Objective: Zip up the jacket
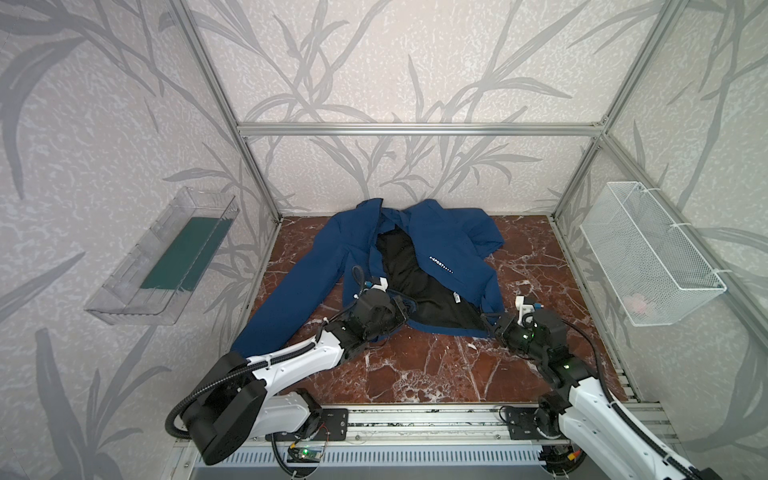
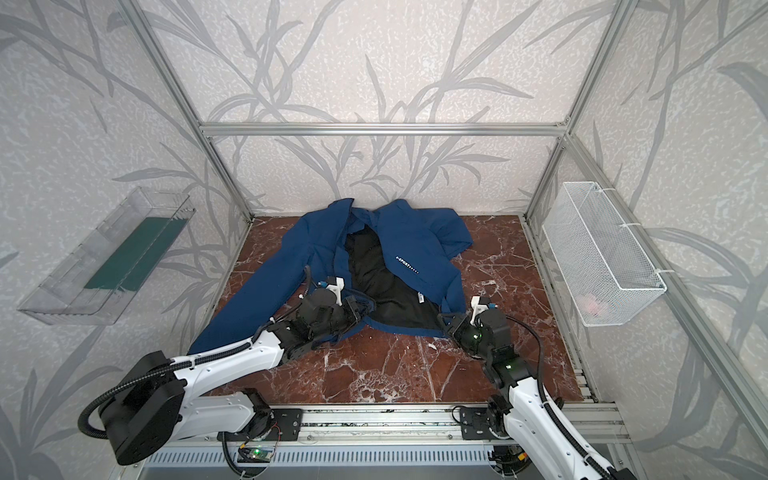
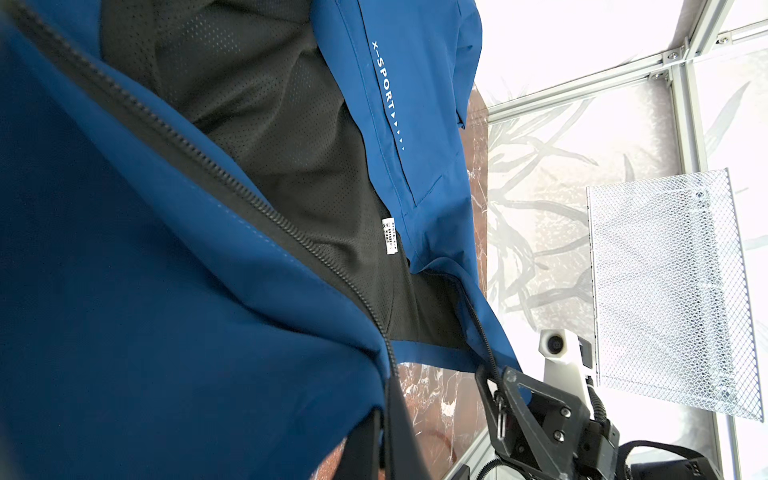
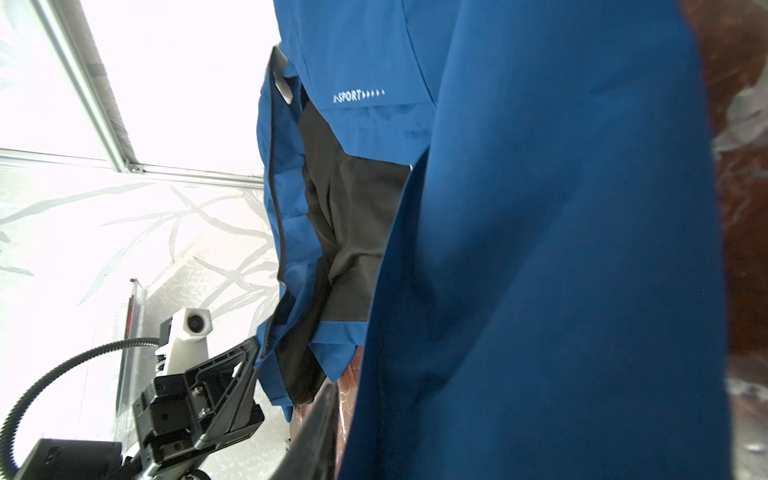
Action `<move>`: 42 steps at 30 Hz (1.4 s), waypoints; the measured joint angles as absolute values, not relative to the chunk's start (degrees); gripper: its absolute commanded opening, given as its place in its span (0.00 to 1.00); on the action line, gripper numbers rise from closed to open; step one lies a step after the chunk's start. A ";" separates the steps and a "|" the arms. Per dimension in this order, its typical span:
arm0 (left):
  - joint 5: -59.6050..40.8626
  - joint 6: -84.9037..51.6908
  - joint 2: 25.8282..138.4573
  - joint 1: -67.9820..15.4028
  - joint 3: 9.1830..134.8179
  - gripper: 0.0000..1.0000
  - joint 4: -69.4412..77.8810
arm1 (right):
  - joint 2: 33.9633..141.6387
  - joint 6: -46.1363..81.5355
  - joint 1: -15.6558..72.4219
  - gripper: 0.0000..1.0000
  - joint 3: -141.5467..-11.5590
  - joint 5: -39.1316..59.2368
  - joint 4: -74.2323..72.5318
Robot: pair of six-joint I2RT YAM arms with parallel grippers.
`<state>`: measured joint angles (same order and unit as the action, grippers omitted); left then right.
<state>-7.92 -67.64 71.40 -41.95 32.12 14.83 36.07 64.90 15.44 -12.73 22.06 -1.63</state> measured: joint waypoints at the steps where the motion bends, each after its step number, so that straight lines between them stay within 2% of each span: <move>1: -7.92 -67.61 71.40 -41.95 32.23 0.00 14.83 | 35.09 64.86 15.09 0.34 -12.73 21.93 -0.97; 7: -7.90 -67.61 71.40 -41.95 32.51 0.00 14.59 | 31.68 64.77 11.29 0.37 -12.49 22.28 2.61; 11: -7.90 -67.61 71.40 -41.95 32.53 0.00 14.57 | 30.68 65.47 8.78 0.13 -11.03 23.07 3.66; 15: -7.94 -67.61 71.53 -42.22 32.95 0.00 14.28 | 32.23 65.49 8.40 0.00 -10.72 24.64 3.73; 19: -8.27 -67.70 73.73 -42.87 34.35 0.00 15.22 | 36.14 65.80 8.67 0.00 -10.11 28.01 1.30; 22: -8.84 -68.05 77.14 -43.55 35.53 0.00 16.36 | 40.56 65.78 12.75 0.00 -10.09 29.41 -0.69; 25: -10.39 -69.01 83.29 -44.77 37.63 0.00 19.29 | 45.56 65.10 18.81 0.00 -10.09 30.13 -2.61; 28: -13.08 -70.74 91.02 -46.46 40.49 0.00 23.70 | 48.29 64.31 21.15 0.00 -10.09 30.55 -3.22; 32: -15.86 -72.18 99.11 -49.32 45.01 0.00 27.14 | 47.37 62.92 21.19 0.03 -10.59 28.16 -0.69; 36: -16.80 -71.53 102.59 -51.90 49.91 0.00 26.89 | 44.73 61.14 21.17 0.05 -11.75 25.19 3.97; 42: -13.52 -64.97 101.23 -52.90 59.99 0.00 15.46 | 41.87 60.99 20.58 0.05 -11.14 22.68 7.68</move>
